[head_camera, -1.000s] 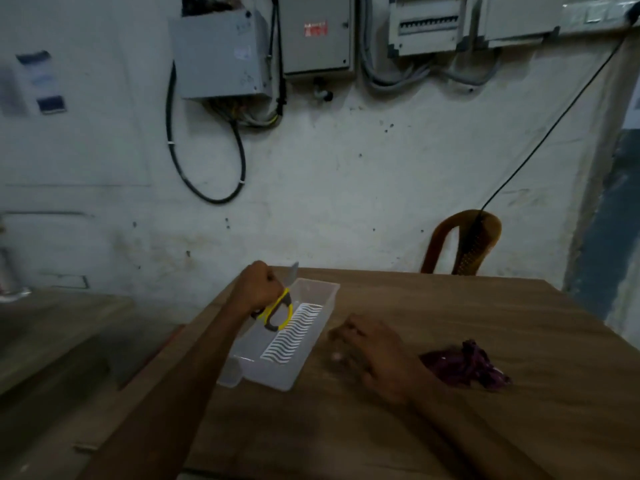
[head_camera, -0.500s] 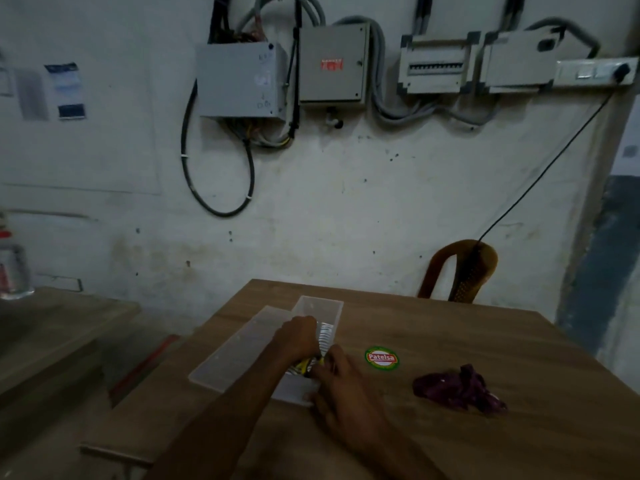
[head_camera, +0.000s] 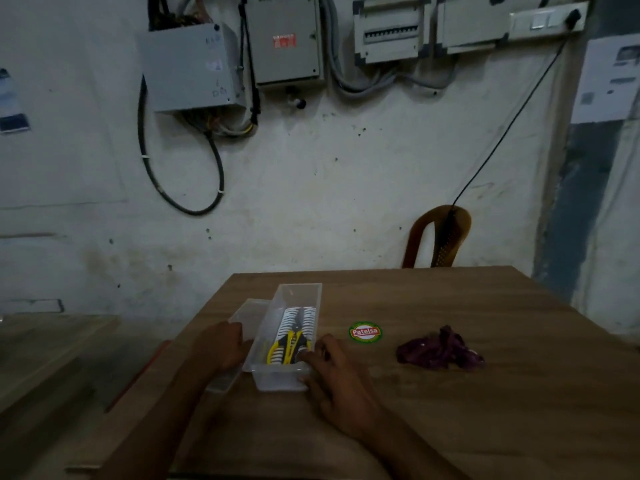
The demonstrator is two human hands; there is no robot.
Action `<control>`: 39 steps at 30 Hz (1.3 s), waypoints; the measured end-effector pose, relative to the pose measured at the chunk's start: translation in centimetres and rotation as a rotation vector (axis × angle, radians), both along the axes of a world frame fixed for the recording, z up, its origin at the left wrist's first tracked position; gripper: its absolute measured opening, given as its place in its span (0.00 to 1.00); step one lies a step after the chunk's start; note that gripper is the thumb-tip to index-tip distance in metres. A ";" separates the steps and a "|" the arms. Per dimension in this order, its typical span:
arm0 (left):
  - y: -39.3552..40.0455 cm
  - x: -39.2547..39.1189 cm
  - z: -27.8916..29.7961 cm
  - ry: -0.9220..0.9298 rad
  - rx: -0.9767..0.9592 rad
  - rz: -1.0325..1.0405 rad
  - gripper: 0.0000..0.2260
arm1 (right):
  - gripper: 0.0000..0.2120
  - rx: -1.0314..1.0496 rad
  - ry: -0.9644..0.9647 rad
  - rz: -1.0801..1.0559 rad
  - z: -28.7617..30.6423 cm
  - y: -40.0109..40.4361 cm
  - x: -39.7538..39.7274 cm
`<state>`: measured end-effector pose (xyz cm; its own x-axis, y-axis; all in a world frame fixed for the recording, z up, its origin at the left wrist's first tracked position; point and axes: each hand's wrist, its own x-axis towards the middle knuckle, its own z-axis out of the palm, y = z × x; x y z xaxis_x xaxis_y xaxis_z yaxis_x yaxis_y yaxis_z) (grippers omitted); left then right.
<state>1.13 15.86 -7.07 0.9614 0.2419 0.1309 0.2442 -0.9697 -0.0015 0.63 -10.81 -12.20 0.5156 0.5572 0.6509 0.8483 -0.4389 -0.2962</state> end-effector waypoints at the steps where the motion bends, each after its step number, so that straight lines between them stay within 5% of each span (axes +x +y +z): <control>1: -0.2 0.0 -0.1 0.018 0.034 -0.002 0.14 | 0.14 0.012 -0.005 0.002 0.0 0.0 0.0; 15: -2.6 0.0 -0.5 0.056 0.079 -0.057 0.16 | 0.10 0.037 -0.019 0.041 0.0 -0.3 0.1; 21: -2.1 2.8 3.9 0.356 0.070 -0.023 0.18 | 0.14 -0.083 0.057 0.238 2.5 -0.7 2.0; 29: 0.1 13.9 6.2 0.774 -0.121 0.140 0.06 | 0.17 -0.205 0.272 0.571 6.3 0.1 11.4; 34: 1.7 13.2 3.5 0.866 -0.088 0.023 0.08 | 0.27 -0.091 -0.039 0.435 5.1 -0.9 10.0; 39: 1.7 11.8 2.5 0.747 -0.340 -0.033 0.10 | 0.19 -0.273 -0.013 0.400 4.7 -0.1 9.2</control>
<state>12.97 17.57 -4.56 0.7733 0.1233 -0.6219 0.2668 -0.9531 0.1428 9.82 -10.93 -7.52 0.2188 0.8613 0.4585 0.9692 -0.1376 -0.2041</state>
